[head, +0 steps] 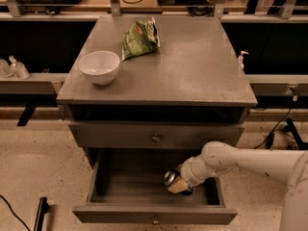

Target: Place pepsi can into middle drawer

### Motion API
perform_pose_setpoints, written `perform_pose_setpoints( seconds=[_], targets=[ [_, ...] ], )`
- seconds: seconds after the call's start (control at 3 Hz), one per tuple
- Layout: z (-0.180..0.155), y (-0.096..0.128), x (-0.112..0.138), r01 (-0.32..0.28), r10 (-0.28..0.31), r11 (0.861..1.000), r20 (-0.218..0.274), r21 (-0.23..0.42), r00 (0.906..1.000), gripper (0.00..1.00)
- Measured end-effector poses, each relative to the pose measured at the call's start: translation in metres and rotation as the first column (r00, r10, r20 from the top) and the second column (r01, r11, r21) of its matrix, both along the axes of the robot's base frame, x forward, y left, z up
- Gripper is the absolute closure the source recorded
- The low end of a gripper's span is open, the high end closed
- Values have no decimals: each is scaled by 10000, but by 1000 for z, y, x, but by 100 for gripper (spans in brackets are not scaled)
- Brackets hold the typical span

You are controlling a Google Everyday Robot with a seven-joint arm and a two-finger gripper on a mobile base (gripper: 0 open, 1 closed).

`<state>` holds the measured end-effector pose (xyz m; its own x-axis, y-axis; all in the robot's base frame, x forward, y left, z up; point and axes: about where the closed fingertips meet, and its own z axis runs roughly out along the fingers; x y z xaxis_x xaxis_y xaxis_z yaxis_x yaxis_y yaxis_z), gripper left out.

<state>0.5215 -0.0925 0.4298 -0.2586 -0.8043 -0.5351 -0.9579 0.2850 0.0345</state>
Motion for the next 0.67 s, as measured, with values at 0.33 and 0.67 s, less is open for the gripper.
perform_pose_setpoints(
  seconds=[0.33, 0.67],
  targets=[
    [0, -1, 1, 31, -31, 10000, 30, 2, 10000, 100],
    [-37, -4, -5, -314, 292, 9983, -460, -484, 9985, 100]
  ],
)
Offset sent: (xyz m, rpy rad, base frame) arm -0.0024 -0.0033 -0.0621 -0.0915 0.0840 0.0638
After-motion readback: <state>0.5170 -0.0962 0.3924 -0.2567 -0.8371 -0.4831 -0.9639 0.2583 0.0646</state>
